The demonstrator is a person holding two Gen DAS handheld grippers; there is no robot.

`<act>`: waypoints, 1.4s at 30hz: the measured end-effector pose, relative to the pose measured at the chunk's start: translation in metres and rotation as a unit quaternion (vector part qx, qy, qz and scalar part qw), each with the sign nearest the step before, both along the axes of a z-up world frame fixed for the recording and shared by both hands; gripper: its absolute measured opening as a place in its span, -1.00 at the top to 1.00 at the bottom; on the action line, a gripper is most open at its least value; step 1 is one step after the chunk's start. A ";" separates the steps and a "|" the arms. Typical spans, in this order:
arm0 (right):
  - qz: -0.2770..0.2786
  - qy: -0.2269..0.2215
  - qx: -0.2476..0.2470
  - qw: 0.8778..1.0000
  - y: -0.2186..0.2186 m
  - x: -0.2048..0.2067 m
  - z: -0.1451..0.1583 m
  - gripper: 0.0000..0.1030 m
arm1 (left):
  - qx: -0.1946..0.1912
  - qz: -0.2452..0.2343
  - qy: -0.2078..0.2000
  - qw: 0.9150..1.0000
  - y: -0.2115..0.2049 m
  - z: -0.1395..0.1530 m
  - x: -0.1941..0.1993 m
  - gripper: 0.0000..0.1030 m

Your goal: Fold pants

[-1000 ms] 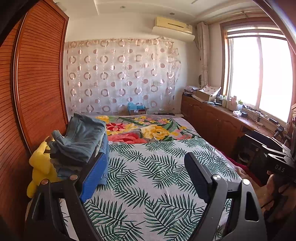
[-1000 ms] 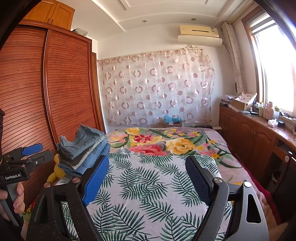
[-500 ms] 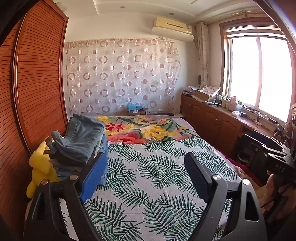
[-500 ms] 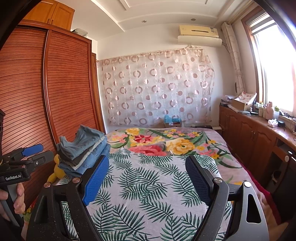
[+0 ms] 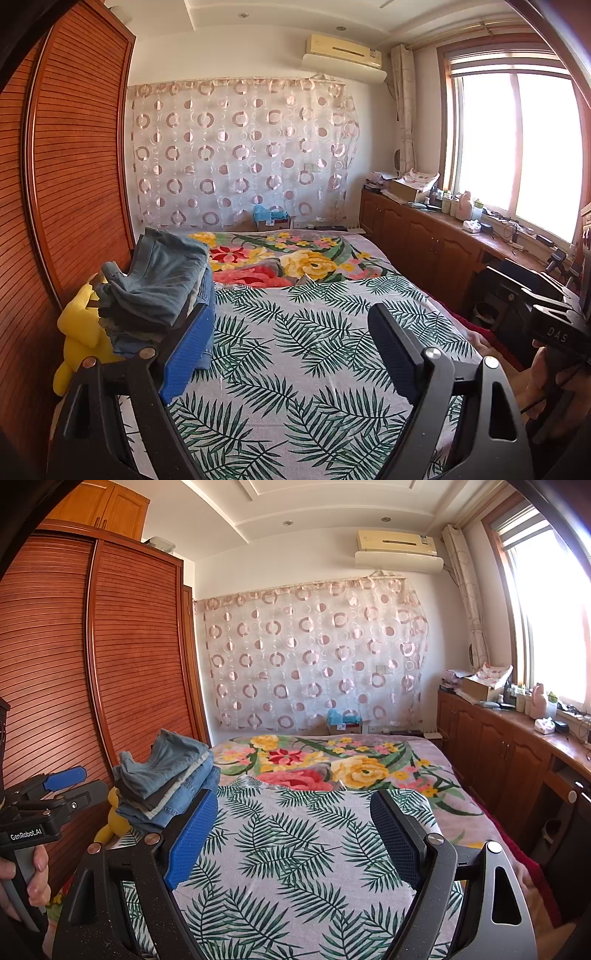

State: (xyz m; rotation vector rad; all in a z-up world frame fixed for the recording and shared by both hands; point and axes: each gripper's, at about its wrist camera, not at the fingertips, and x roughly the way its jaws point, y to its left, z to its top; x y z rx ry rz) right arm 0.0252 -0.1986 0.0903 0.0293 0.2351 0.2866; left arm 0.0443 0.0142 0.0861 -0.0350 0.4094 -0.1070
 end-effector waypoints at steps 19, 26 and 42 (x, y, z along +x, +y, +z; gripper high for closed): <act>-0.001 -0.001 0.000 1.000 0.001 -0.002 -0.002 -0.67 | 0.001 0.001 -0.001 1.000 0.000 -0.001 0.000 -0.67; -0.001 0.000 0.000 1.000 0.000 -0.002 -0.003 -0.67 | 0.001 0.001 -0.001 1.000 0.000 -0.001 0.000 -0.67; -0.003 0.000 0.001 1.000 0.001 -0.003 -0.003 -0.67 | 0.001 0.001 -0.001 1.000 -0.001 -0.002 0.000 -0.67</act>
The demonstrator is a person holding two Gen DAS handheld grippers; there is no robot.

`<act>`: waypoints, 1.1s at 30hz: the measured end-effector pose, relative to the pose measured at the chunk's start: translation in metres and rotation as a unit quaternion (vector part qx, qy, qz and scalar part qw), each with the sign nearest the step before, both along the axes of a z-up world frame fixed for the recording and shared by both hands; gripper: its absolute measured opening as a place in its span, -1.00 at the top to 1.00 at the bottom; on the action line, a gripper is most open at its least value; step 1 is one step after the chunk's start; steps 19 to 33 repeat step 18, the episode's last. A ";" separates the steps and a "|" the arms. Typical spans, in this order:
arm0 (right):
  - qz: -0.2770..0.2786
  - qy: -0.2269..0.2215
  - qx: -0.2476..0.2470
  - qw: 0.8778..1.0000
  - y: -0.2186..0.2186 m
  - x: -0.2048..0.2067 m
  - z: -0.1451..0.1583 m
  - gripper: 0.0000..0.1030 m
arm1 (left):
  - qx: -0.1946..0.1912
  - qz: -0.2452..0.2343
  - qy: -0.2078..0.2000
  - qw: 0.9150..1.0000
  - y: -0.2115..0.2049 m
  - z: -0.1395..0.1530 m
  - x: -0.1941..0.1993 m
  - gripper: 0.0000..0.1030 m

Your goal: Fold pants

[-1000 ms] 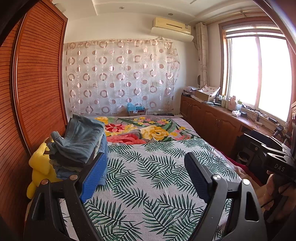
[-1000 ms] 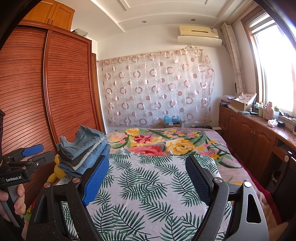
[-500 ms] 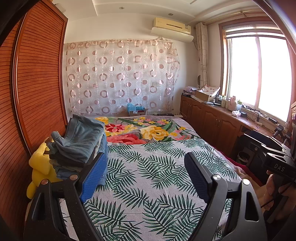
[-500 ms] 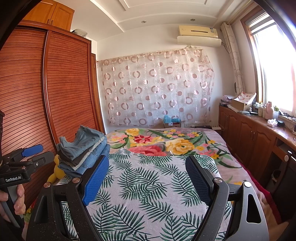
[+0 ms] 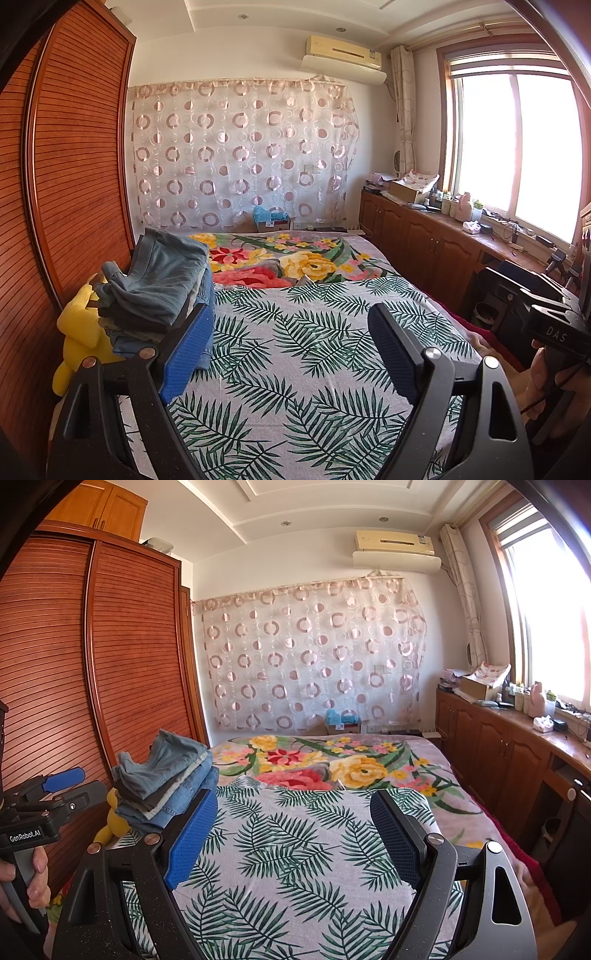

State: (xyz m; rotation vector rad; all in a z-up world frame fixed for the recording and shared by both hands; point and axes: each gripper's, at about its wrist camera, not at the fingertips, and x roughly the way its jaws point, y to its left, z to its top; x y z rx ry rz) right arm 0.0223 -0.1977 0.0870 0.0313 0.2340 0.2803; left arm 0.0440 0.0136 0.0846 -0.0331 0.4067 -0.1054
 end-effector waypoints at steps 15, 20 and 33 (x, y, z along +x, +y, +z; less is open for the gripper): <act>0.000 0.000 0.000 1.000 0.000 -0.001 0.000 -0.67 | 0.000 0.000 0.000 1.000 0.000 -0.001 0.000 -0.67; -0.001 0.000 0.000 1.000 0.000 -0.001 -0.001 -0.67 | 0.000 -0.001 0.000 1.000 0.000 -0.001 0.000 -0.67; -0.001 0.000 0.000 1.000 0.000 -0.001 -0.001 -0.67 | 0.000 -0.001 0.000 1.000 0.000 -0.001 0.000 -0.67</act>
